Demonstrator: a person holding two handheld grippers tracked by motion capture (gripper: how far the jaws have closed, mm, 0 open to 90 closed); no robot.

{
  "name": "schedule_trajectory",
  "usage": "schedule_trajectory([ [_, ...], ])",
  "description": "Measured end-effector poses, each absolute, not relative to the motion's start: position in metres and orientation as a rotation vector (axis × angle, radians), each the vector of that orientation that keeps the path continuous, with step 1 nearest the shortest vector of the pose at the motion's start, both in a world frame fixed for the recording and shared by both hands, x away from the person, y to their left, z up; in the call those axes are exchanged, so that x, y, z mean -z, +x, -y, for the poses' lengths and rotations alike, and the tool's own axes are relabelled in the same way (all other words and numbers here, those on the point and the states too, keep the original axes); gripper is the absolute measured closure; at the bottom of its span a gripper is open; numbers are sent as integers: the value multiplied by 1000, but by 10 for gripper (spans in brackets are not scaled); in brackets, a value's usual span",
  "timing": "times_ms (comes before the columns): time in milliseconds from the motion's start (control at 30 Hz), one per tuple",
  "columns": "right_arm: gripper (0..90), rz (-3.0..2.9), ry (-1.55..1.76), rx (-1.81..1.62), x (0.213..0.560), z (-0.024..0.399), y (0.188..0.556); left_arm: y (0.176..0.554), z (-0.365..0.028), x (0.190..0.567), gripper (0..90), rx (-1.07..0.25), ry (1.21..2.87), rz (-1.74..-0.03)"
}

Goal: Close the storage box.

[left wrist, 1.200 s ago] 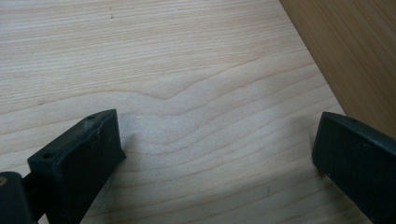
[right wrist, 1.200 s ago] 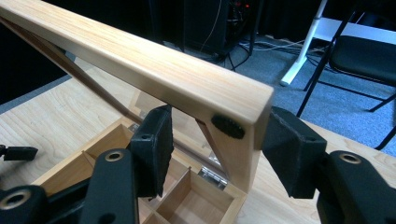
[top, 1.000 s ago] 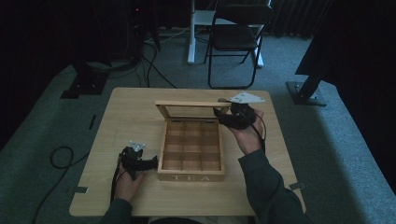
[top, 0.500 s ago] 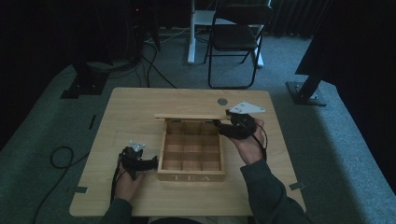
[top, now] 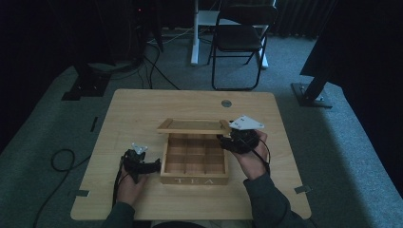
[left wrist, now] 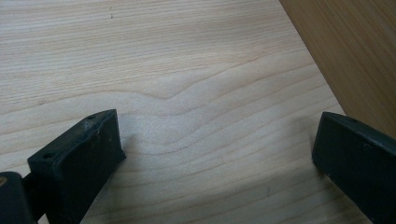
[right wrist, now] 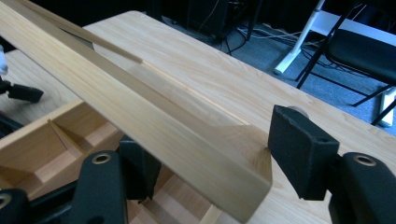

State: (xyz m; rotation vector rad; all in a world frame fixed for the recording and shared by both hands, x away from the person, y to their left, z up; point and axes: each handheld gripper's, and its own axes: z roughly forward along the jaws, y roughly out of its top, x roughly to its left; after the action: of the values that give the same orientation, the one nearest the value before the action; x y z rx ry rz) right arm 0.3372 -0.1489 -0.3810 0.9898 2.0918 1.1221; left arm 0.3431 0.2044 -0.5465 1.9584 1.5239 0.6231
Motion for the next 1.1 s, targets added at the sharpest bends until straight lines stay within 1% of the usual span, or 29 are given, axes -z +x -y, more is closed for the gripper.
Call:
schedule_trajectory([
  [367, 331, -2106, 1027, -1111, 394, 150, 328, 343, -204, 546, 16, -619, 1959, -1525],
  [800, 317, -2127, 1009, -1057, 409, 149, 316, 343, -204, 546, 16, -619, 1959, -1526],
  [1100, 315, -2142, 1031, -1058, 426, 151, 306, 343, -204, 546, 16, -622, 1962, -1524],
])
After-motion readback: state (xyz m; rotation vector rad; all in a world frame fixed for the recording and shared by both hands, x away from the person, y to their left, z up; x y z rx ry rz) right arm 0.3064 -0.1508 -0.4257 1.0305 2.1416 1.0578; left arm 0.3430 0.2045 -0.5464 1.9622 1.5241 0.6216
